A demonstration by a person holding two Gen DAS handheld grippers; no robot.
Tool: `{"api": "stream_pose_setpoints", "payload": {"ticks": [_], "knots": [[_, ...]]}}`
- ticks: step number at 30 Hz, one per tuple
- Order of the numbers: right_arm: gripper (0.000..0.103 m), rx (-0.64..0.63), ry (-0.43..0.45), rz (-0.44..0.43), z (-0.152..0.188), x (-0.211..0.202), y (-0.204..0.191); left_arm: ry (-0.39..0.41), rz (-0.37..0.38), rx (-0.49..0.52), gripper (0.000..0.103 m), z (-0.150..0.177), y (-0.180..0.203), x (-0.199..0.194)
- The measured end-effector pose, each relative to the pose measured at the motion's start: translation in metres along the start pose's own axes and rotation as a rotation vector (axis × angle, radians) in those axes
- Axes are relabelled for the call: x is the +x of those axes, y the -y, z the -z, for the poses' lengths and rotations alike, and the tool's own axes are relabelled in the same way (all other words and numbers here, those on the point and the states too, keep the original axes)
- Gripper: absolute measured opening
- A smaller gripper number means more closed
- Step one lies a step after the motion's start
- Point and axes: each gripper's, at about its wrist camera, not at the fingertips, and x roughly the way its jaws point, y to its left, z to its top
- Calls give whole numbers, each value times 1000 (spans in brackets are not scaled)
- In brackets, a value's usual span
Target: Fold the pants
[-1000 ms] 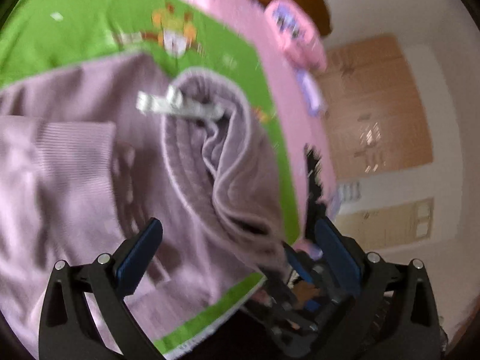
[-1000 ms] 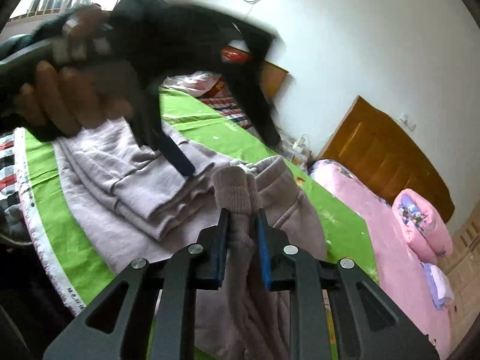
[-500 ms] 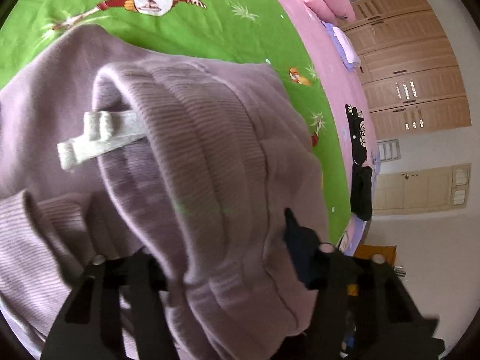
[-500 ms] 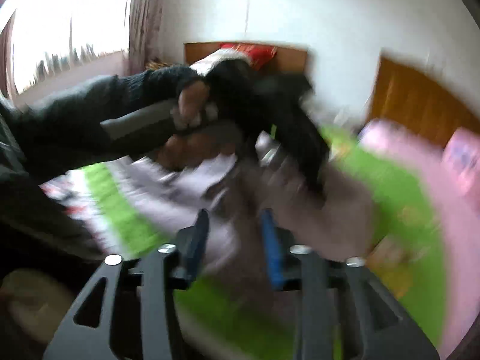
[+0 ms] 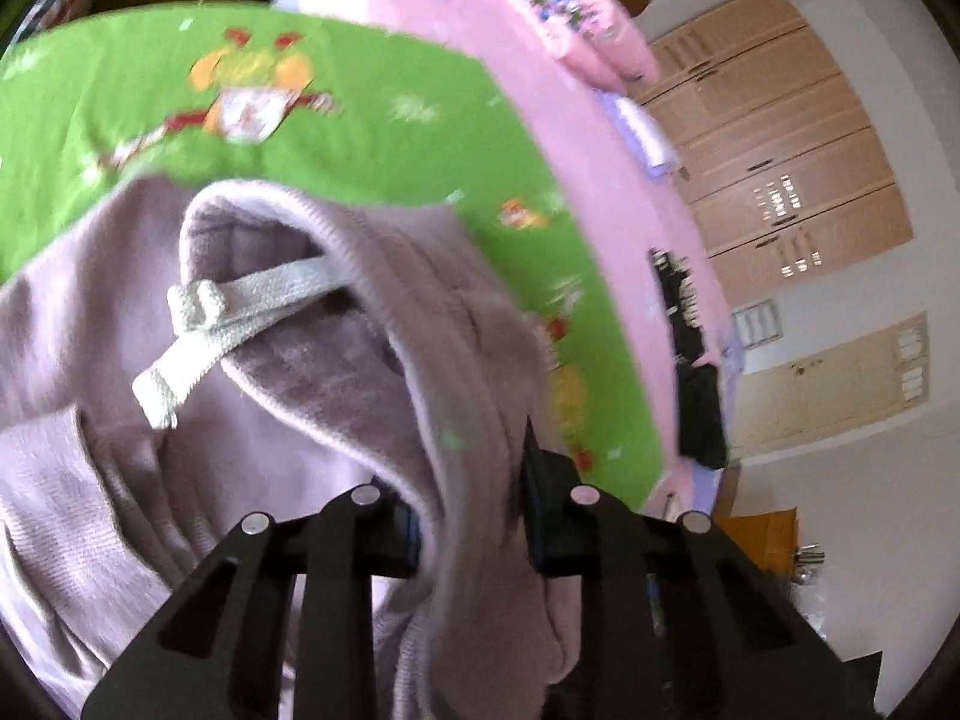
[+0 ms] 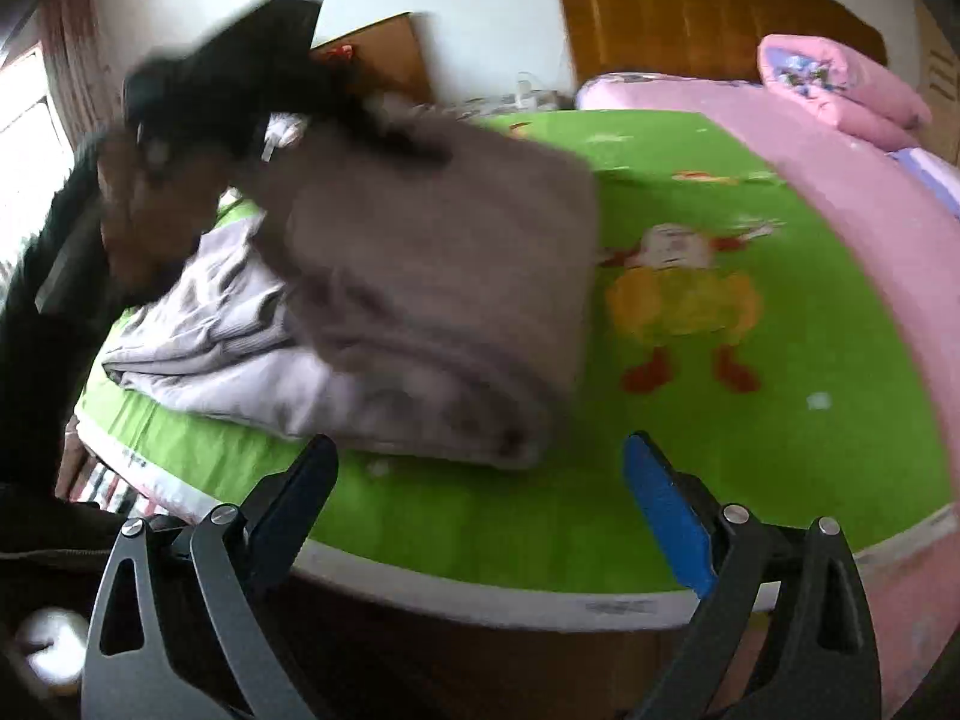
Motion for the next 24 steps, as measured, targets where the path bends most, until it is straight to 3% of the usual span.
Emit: {"api": "stream_pose_setpoints", "payload": {"ticks": [3, 7, 9, 11, 13, 16, 18, 21, 23, 24], "knots": [[96, 77, 72, 22, -7, 5, -6, 49, 17, 23, 23, -5, 24, -23], [96, 159, 89, 66, -18, 24, -22, 143, 48, 25, 23, -4, 42, -79], [96, 97, 76, 69, -21, 36, -45, 212, 43, 26, 23, 7, 41, -122], [96, -21, 74, 155, -19, 45, -68, 306, 10, 17, 22, 31, 24, -181], [94, -127, 65, 289, -13, 54, -81, 376, -32, -21, 22, 58, -3, -225], [94, -144, 65, 279, -12, 53, -81, 417, -90, -133, 22, 108, -85, -267], [94, -184, 55, 295, -11, 56, -89, 388, -91, -220, 22, 129, -147, -262], [96, -191, 44, 298, -15, 63, -96, 327, -32, -337, 22, 159, -236, -224], [98, -177, 36, 296, -15, 63, -93, 392, 121, -355, 21, 176, -260, -225], [98, -169, 32, 295, -12, 67, -94, 425, 154, -356, 21, 182, -263, -229]]}}
